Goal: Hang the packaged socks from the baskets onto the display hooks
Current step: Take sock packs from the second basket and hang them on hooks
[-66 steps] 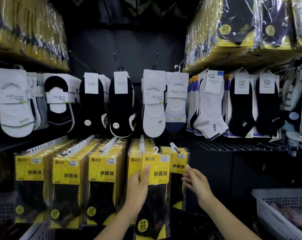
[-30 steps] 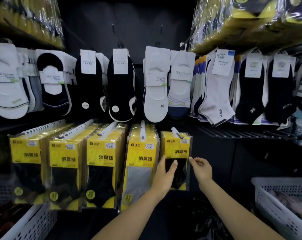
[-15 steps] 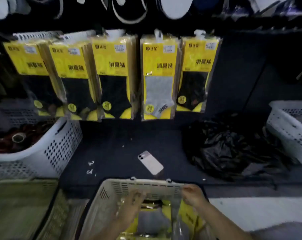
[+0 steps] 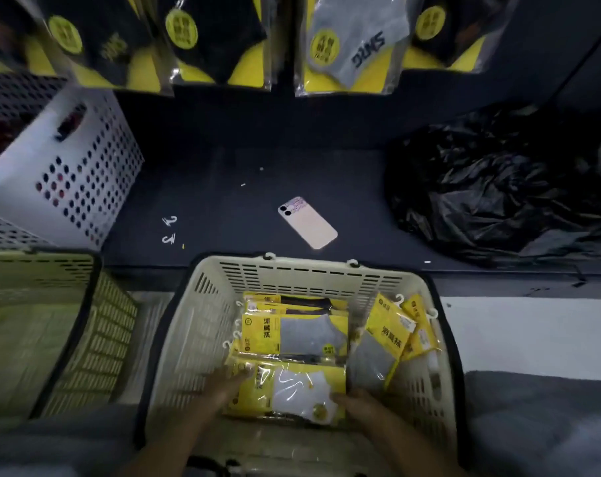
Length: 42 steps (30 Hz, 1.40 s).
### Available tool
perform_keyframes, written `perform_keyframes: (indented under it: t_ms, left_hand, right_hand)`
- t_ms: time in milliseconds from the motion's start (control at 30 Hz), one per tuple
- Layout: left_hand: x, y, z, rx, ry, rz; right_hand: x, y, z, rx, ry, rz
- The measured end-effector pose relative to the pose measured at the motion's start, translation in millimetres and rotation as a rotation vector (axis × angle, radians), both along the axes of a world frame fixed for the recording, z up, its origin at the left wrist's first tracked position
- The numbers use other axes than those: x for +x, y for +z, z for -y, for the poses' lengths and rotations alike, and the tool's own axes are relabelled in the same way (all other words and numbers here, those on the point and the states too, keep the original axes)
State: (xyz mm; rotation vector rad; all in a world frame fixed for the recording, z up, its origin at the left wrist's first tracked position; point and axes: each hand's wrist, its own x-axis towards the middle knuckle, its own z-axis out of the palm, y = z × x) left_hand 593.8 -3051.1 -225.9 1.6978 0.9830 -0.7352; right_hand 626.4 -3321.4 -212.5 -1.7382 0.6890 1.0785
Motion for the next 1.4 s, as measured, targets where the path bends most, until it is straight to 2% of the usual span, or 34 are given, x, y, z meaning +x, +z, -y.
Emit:
perform_keyframes:
  t_ms: [67,133,300,700,967,1100,1267,1400]
  left_hand:
    - [4,4,-3,-0.085,-0.033,-0.052]
    - [5,0,-2,-0.077,-0.068,-0.093]
    - [9,-7,10,0.128,-0.324,-0.097]
    - [3,-9,16,0.125,-0.242,-0.097]
    - [4,2,19,0.038,-0.047,-0.030]
    - [9,17,18,-0.055,0.102,-0.021]
    - [37,67,28,-0.053,0.289,0.180]
    - [61,132,27,-0.152,0.371,0.396]
  right_hand:
    - [-2,-3,-8,0.032,0.014,-0.029]
    - [-1,-8,-15,0.031,0.024,-0.027]
    - [1,-21,-26,0.034,0.019,-0.027]
    - [-4,-18,-21,0.108,-0.237,-0.063]
    - [5,13,-23,0.308,-0.067,0.036]
    - [24,44,-23,0.293,-0.037,0.143]
    - [53,107,-16,0.302,-0.135,0.255]
    - [76,173,-6,0.395,-0.177,0.350]
